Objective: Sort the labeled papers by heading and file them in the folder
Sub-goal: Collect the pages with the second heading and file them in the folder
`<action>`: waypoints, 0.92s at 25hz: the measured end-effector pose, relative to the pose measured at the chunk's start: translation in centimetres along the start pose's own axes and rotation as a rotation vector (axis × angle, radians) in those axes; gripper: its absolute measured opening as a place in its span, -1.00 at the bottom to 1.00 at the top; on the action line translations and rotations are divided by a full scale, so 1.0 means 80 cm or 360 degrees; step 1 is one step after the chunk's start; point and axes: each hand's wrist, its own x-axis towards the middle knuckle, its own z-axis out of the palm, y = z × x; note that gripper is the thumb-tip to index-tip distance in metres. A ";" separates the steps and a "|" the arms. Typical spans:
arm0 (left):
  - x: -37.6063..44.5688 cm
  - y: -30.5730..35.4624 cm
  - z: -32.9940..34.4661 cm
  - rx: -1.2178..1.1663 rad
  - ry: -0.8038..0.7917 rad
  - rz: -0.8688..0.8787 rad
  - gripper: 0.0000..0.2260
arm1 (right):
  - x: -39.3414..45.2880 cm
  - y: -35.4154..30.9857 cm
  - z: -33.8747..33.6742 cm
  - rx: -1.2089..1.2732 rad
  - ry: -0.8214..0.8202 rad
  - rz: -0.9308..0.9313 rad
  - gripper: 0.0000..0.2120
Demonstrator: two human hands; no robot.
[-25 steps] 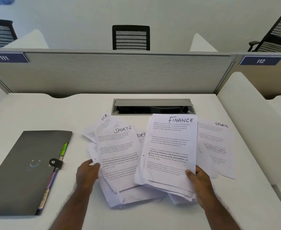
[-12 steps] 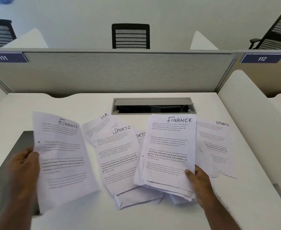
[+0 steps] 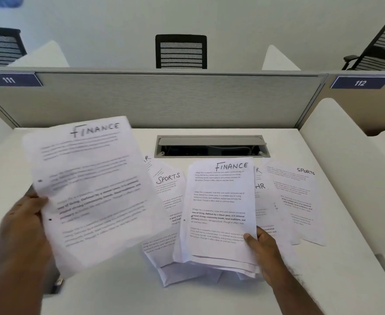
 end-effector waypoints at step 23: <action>-0.276 -0.009 0.299 0.0254 -0.0698 -0.0988 -0.39 | -0.068 -0.082 0.024 0.0289 -0.0694 0.0225 -0.80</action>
